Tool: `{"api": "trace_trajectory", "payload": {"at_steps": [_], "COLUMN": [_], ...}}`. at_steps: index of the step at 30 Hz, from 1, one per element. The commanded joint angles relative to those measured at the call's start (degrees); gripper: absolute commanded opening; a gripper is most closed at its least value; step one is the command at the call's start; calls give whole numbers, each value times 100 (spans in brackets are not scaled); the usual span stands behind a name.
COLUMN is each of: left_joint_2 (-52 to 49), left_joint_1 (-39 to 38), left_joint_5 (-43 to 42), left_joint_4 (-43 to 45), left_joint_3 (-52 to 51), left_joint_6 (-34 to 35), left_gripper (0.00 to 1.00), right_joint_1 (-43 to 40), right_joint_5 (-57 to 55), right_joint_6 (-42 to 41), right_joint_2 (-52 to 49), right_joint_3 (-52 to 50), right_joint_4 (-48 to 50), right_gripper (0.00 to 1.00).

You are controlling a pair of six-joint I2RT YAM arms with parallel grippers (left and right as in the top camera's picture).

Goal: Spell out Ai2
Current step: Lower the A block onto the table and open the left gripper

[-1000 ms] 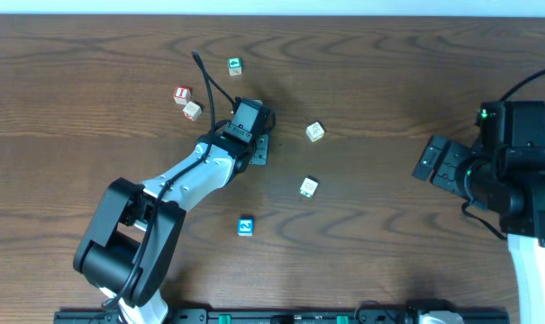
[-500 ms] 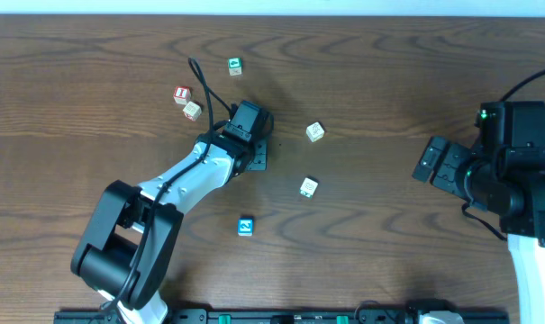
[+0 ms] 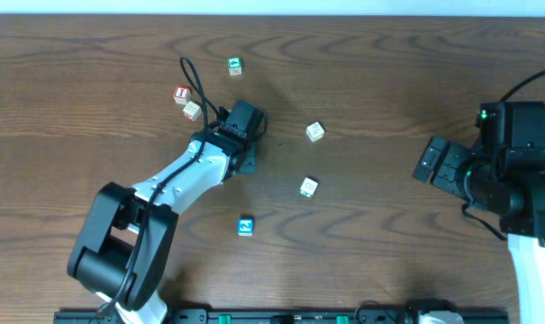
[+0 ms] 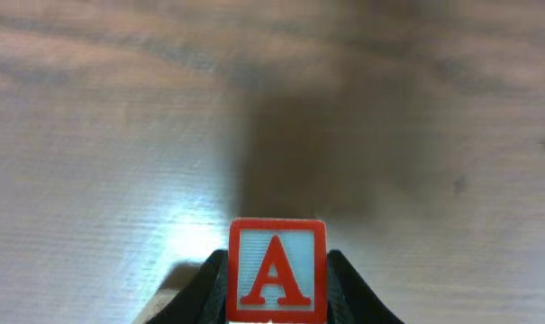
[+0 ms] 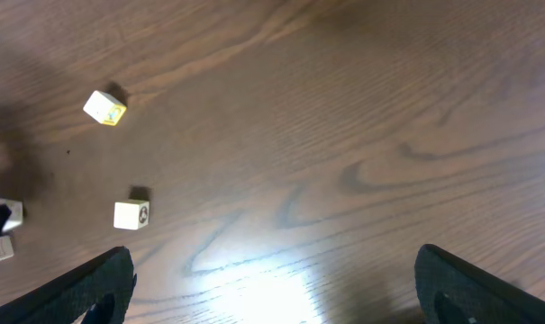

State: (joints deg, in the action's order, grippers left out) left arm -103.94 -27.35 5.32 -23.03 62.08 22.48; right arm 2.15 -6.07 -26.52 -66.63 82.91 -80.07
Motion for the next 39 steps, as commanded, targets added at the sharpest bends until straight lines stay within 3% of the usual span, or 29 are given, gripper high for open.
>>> {"api": "trace_trajectory", "payload": {"at_steps": [1,12,18,31,37,39], "left_joint_2": [-83,-133,-195,-374,-374,-374], "left_joint_1": [33,-61,-129,-201,-208,-208], "left_joint_5": [-160,-378,-238,-236,-234,-221], "left_joint_4": [271,1314,1801,1690,1823,1923], "left_joint_3": [-59,-173,-271,-282,-282,-280], "left_joint_6": [-133,-890,-916,-699,-680,-682], "left_gripper": [10,11,12,11,19,28], "right_joint_1": [-20,-20,-20,-20,-20,-20], "right_joint_5": [-59,-59,-59,-57,-57,-57], "right_joint_6": [44,44,46,42,44,44], "right_joint_2": [39,39,39,39,39,39], "right_joint_3": [59,59,59,59,59,59], "right_joint_4": [-2,-4,-11,-11,-13,-13], "right_gripper": [99,99,99,99,99,99]}}
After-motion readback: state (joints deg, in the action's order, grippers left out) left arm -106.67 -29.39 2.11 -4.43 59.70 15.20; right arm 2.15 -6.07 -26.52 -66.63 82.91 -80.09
